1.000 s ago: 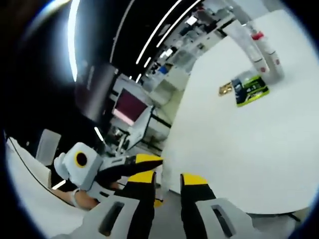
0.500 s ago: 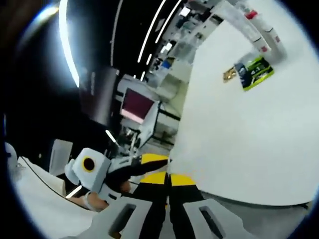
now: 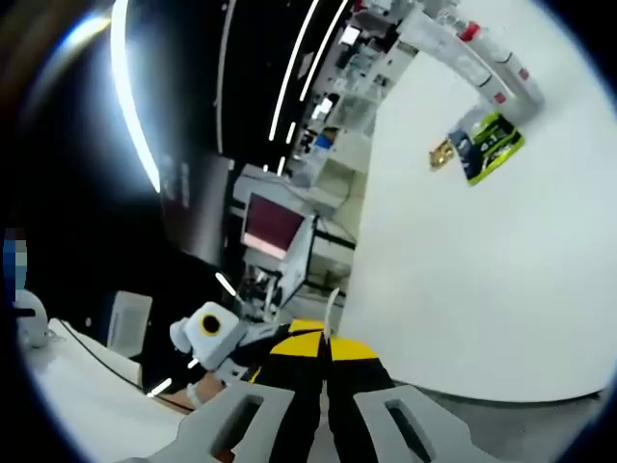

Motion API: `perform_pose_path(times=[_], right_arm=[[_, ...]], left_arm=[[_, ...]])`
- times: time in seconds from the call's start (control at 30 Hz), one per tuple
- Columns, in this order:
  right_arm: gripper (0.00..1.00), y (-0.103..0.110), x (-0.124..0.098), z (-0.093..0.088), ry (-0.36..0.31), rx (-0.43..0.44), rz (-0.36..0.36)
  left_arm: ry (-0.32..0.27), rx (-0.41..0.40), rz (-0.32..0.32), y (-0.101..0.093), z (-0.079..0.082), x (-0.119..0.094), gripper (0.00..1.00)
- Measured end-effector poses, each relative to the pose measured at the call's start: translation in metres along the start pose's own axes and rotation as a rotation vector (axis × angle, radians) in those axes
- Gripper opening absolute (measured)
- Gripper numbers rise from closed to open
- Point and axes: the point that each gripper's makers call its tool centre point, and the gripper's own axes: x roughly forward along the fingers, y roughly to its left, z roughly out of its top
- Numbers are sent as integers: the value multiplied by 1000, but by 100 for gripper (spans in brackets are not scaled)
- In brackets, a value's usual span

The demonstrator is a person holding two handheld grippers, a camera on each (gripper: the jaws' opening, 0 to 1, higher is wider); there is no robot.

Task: Arrange the skincare products in the storage area until every visible bottle or jar stands upright without overlapping.

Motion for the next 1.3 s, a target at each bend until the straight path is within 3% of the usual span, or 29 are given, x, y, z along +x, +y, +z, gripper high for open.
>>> perform_pose_path(times=[0.1, 0.23, 0.33, 0.4, 0.5, 0.63, 0.7, 0.87, 1.0, 1.1, 1.2, 1.27, 1.3], right_arm=[[0, 3, 1, -5, 26, -15, 11], [0, 15, 2, -16, 77, -41, 71], [0, 28, 1, -19, 92, -75, 131], [0, 34, 0, -23, 104, -97, 152], [0, 39, 0, -33, 145, -127, 171], [0, 49, 0, -43, 189, -145, 217], [0, 51, 0, -44, 193, -152, 224], [0, 52, 0, -41, 178, -137, 231], [3, 53, -2, -36, 150, -150, 240], [8, 52, -4, -31, 114, -196, 223], [15, 54, -2, -30, 110, -190, 237], [10, 56, -1, -33, 128, -192, 253], [1, 57, -1, -35, 137, -192, 261]], left_arm=[[-28, -85, -34, 1, 2, -1, 38], [-88, -221, -128, -12, 8, -4, 34], [-76, -281, -174, -21, 0, -8, 32], [-44, -285, -187, -24, -11, -11, 32], [-55, -349, -271, -36, -4, -15, 28], [-67, -397, -318, -43, 1, -16, 22], [20, -361, -359, -52, -14, -18, 8], [-18, -410, -401, -53, -2, -22, 0], [-37, -425, -413, -53, 3, -21, 0], [-99, -458, -390, -46, 15, -20, 0], [-191, -535, -364, -34, 31, -20, 0], [-234, -558, -383, -35, 37, -17, 0], [-256, -569, -393, -35, 41, -16, 0]])
